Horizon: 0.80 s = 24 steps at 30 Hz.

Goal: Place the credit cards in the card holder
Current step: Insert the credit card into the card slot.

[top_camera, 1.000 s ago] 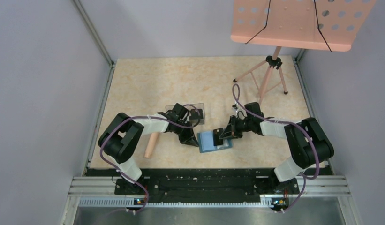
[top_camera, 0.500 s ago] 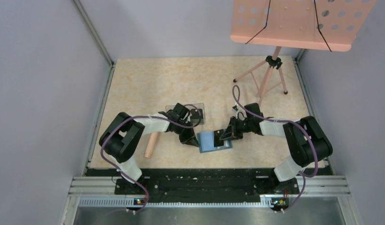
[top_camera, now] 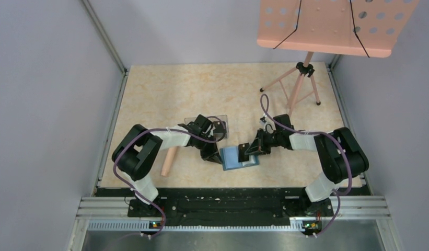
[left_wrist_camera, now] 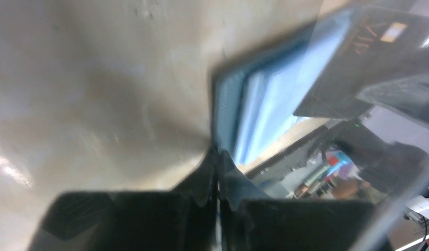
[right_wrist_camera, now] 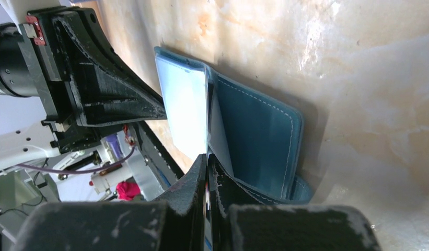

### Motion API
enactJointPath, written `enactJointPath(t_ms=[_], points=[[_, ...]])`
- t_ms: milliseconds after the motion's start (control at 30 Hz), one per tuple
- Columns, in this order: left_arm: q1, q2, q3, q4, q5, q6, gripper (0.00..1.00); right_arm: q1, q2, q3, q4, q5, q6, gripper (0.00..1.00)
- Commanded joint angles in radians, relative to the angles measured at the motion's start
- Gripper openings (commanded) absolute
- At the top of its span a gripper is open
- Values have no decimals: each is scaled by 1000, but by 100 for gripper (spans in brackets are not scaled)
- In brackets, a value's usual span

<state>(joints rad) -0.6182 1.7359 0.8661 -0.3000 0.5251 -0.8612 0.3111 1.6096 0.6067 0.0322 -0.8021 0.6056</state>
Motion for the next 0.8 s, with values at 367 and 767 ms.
enactJointPath(t_ms=[367, 767], points=[[-19, 47, 25, -33, -2, 1, 0, -8, 35, -33, 46, -60, 18, 0], [-26, 53, 28, -36, -4, 4, 0, -9, 10, 22, -65, 3, -40, 0]])
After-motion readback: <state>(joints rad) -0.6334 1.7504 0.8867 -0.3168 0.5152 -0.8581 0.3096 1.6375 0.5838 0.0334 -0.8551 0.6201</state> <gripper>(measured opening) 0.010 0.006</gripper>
